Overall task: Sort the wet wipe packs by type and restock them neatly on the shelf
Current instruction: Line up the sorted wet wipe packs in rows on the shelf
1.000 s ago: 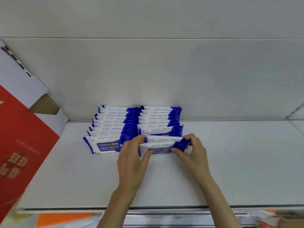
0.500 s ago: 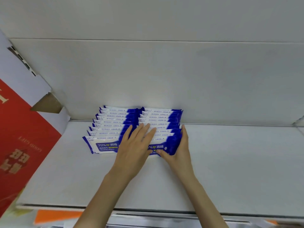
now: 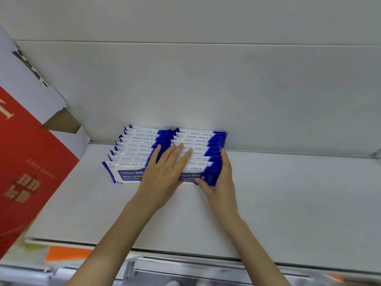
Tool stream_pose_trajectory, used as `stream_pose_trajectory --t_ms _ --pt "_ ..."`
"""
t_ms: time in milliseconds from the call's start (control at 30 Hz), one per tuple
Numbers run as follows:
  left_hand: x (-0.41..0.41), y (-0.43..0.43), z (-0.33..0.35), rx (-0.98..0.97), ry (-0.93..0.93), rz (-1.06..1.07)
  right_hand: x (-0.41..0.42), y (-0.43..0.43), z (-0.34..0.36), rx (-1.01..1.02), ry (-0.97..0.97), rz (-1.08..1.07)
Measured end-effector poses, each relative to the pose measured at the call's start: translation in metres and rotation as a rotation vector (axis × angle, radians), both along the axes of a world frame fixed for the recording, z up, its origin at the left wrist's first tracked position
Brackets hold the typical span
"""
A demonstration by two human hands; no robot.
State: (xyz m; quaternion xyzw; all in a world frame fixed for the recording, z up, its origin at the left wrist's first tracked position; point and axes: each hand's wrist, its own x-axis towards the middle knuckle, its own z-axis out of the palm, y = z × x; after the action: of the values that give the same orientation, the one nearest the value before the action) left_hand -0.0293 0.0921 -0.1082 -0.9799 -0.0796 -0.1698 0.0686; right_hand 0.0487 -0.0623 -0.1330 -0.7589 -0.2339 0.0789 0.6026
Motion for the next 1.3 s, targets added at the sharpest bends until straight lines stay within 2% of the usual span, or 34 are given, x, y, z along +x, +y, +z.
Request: stream_pose_trajectory --t_ms 367,533,700,867,1033,1167,1300 --pt "-0.007 -0.009 0.009 0.023 0.036 0.093 0.005 -0.006 -0.001 0.028 0.058 0.067" --pt "-0.03 -0.028 0.017 0.012 0.023 0.164 0.002 -0.033 0.007 0.004 0.026 0.048" --pt "-0.052 -0.063 0.019 -0.001 0.025 0.13 -0.012 -0.087 0.017 -0.108 -0.092 -0.027" --pt "-0.086 -0.12 0.017 -0.045 -0.02 0.06 -0.042 -0.155 0.016 -0.36 -0.213 0.023" --pt "-0.16 -0.203 -0.007 -0.312 -0.072 0.001 -0.109 -0.236 -0.004 -0.456 -0.316 -0.068" --pt "-0.234 -0.28 -0.043 -0.577 -0.112 -0.021 -0.19 -0.317 -0.031 -0.497 -0.215 -0.095" --pt "-0.287 -0.356 -0.056 -0.732 -0.057 0.01 -0.259 -0.397 -0.039 -0.551 -0.153 -0.098"
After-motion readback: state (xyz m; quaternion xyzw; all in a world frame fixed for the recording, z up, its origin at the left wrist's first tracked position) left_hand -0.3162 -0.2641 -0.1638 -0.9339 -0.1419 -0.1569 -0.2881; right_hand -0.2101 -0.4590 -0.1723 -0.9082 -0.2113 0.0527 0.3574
